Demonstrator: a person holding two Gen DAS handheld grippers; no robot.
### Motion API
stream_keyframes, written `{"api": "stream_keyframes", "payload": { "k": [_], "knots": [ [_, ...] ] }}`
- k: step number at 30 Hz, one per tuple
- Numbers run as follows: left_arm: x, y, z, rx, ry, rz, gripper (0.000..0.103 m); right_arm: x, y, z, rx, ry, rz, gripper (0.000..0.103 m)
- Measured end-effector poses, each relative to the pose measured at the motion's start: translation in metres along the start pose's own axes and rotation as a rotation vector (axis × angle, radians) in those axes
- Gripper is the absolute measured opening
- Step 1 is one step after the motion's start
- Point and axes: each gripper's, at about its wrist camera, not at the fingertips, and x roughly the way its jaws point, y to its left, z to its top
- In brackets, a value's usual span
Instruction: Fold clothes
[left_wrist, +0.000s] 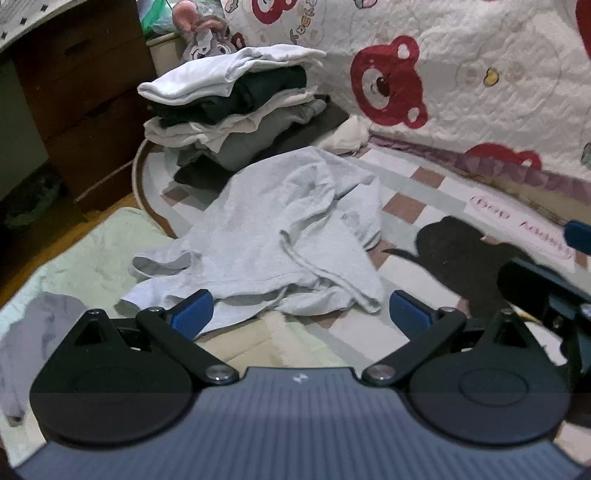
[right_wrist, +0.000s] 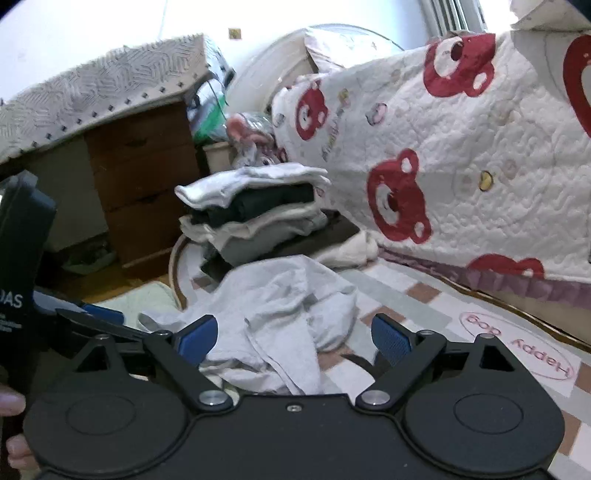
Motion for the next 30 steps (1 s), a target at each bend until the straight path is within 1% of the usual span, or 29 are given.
{"api": "stream_keyframes", "payload": {
  "k": [5, 6, 8, 9, 10, 11, 13, 15, 17, 19, 22, 30],
  "knots": [
    [-0.002, -0.006, -0.004, -0.018, -0.045, 0.002, 0.102, 0.016, -0.009, 0.008, -0.031, 0.004, -0.032, 0.093],
    [-0.002, -0.008, -0.005, -0.021, -0.054, 0.003, 0.102, 0.021, -0.002, 0.009, -0.059, -0.005, -0.038, 0.093],
    [-0.001, 0.0, -0.005, -0.057, -0.059, -0.009, 0.101, 0.013, 0.002, 0.006, -0.062, -0.056, -0.042, 0.093],
    [-0.001, 0.006, -0.005, -0.079, -0.06, -0.017, 0.1, 0.006, 0.004, 0.003, -0.052, -0.077, -0.039, 0.093],
    [-0.003, 0.008, -0.004, -0.09, -0.067, -0.007, 0.099, 0.001, 0.005, 0.0, -0.042, -0.092, -0.038, 0.093],
    [-0.004, 0.009, -0.004, -0.092, -0.078, 0.011, 0.097, 0.0, 0.004, 0.0, -0.027, -0.091, -0.034, 0.093],
    [-0.002, 0.015, -0.005, -0.104, -0.09, 0.028, 0.096, 0.0, -0.014, 0.0, 0.025, -0.066, 0.011, 0.093],
    [0.0, 0.021, -0.006, -0.138, -0.077, 0.014, 0.094, 0.001, -0.019, -0.002, 0.053, -0.061, 0.036, 0.093],
    [0.004, 0.023, -0.007, -0.138, -0.063, 0.014, 0.094, 0.002, -0.014, -0.004, 0.054, -0.061, 0.041, 0.093],
    [0.008, 0.024, -0.007, -0.131, -0.053, 0.019, 0.094, 0.004, -0.009, -0.005, 0.037, -0.056, 0.034, 0.093],
    [0.01, 0.024, -0.009, -0.126, -0.047, 0.02, 0.094, 0.006, -0.006, -0.005, 0.02, -0.053, -0.004, 0.093],
    [0.01, 0.022, -0.008, -0.113, -0.037, 0.016, 0.094, 0.008, -0.007, -0.007, 0.024, -0.042, -0.016, 0.093]
  ]
}}
